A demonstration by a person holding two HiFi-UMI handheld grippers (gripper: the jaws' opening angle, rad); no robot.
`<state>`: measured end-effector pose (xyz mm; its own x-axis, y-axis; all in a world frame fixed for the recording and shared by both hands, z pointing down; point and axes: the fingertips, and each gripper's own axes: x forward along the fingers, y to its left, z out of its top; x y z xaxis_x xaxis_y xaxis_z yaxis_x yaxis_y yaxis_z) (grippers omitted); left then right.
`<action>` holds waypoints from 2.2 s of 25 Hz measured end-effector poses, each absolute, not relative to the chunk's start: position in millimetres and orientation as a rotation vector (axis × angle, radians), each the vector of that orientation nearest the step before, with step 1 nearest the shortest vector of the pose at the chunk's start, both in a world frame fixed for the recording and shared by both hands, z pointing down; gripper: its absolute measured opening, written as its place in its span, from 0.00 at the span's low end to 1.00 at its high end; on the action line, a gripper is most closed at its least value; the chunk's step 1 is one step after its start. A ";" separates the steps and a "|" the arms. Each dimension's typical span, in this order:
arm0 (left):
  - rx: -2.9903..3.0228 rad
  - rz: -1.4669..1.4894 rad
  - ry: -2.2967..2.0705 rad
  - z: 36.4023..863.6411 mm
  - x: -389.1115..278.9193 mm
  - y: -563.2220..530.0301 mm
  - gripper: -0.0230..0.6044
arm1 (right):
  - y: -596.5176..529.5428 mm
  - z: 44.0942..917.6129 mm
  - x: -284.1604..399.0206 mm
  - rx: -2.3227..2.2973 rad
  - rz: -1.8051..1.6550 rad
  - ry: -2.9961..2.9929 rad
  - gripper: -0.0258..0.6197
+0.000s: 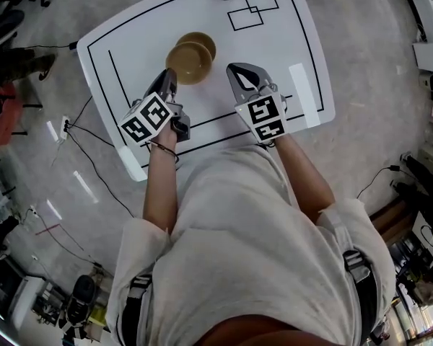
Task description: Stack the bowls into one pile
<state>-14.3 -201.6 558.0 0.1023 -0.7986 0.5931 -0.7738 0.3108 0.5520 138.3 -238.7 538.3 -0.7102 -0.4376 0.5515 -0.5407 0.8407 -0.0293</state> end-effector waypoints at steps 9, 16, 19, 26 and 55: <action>1.411 -0.074 -1.651 570.6 -9.0 -217.8 0.08 | -245.9 545.6 150.9 0.694 0.240 -2.441 0.04; 1.395 -0.066 -1.648 579.2 -2.0 -231.2 0.08 | -252.1 547.7 153.1 0.657 0.231 -2.429 0.04; 1.375 -0.062 -1.651 583.9 -0.6 -233.8 0.08 | -253.9 548.2 153.4 0.637 0.223 -2.426 0.04; 1.361 -0.007 -1.685 590.3 -3.3 -234.5 0.10 | -257.4 554.6 151.5 0.596 0.220 -2.426 0.04; 1.412 0.390 -1.785 604.6 7.8 -242.0 0.17 | -269.9 563.5 156.8 0.633 0.319 -2.462 0.04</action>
